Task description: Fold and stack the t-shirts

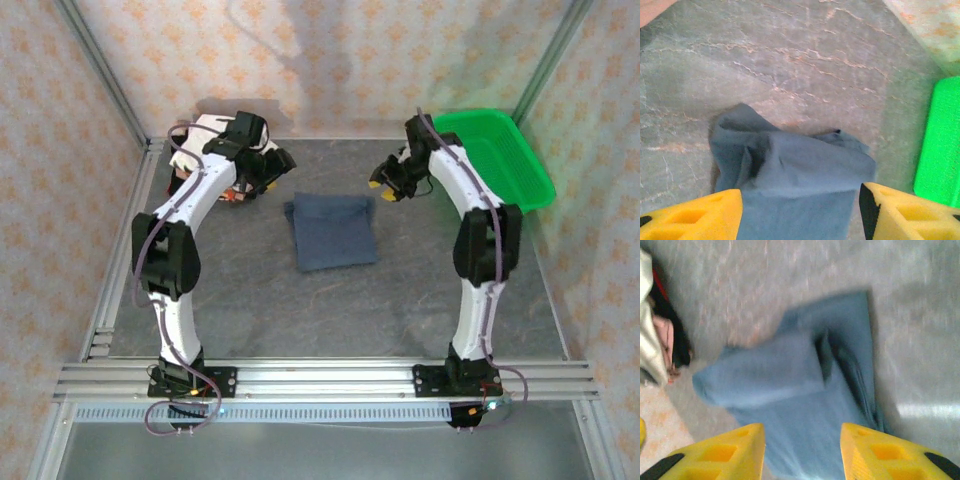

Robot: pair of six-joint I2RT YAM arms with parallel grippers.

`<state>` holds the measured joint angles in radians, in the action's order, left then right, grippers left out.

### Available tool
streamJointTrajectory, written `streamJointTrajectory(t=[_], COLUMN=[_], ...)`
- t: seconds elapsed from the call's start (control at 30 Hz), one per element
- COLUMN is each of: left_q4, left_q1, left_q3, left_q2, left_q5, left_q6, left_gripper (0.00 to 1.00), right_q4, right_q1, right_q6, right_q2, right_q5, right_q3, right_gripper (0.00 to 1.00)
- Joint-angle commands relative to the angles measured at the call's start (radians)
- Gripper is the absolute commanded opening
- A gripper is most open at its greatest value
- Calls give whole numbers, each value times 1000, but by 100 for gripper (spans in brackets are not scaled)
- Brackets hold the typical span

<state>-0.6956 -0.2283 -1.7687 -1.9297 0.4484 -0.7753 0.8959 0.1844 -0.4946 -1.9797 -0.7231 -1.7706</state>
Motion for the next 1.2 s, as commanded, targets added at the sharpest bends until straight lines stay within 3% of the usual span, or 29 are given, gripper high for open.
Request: streamJointTrajectory(t=[0.0, 0.07, 0.13, 0.2, 0.27, 0.4, 0.6, 0.7, 0.8, 0.93, 1.07, 1.17], left_q4=[-26, 21, 73, 111, 142, 119, 56, 30, 30, 60, 19, -38], left_q1=[-69, -122, -160, -176, -177, -175, -125, -103, -92, -101, -101, -101], left_q3=[67, 133, 185, 218, 229, 119, -55, -117, -163, -171, -142, -47], left_q2=[94, 124, 128, 106, 72, -71, -269, -336, -347, -237, -95, 41], left_q5=[12, 25, 36, 49, 60, 49, -62, -106, -70, -51, -38, -89], left_q6=[34, 21, -3, -27, -42, -12, 4, 7, 0, -7, -5, 36], left_gripper=[62, 54, 38, 23, 16, 14, 13, 16, 24, 55, 66, 72], right_q4=[-276, -358, -389, -437, -476, -472, -477, -507, -531, -537, -472, -397], right_q1=[29, 56, 78, 85, 84, 80, 60, 53, 53, 52, 50, 49], right_q6=[-112, -141, -152, -175, -200, -193, -211, -248, -271, -264, -178, -74], right_q2=[113, 116, 78, 33, -15, -133, -282, -320, -320, -253, -113, 39], right_q5=[-135, -155, -165, -166, -158, -139, -106, -99, -101, -110, -114, -67], right_q3=[208, 286, 294, 284, 260, 142, -3, -24, -23, -12, 22, 97], right_gripper=[30, 22, 16, 12, 10, 10, 14, 21, 25, 40, 55, 70])
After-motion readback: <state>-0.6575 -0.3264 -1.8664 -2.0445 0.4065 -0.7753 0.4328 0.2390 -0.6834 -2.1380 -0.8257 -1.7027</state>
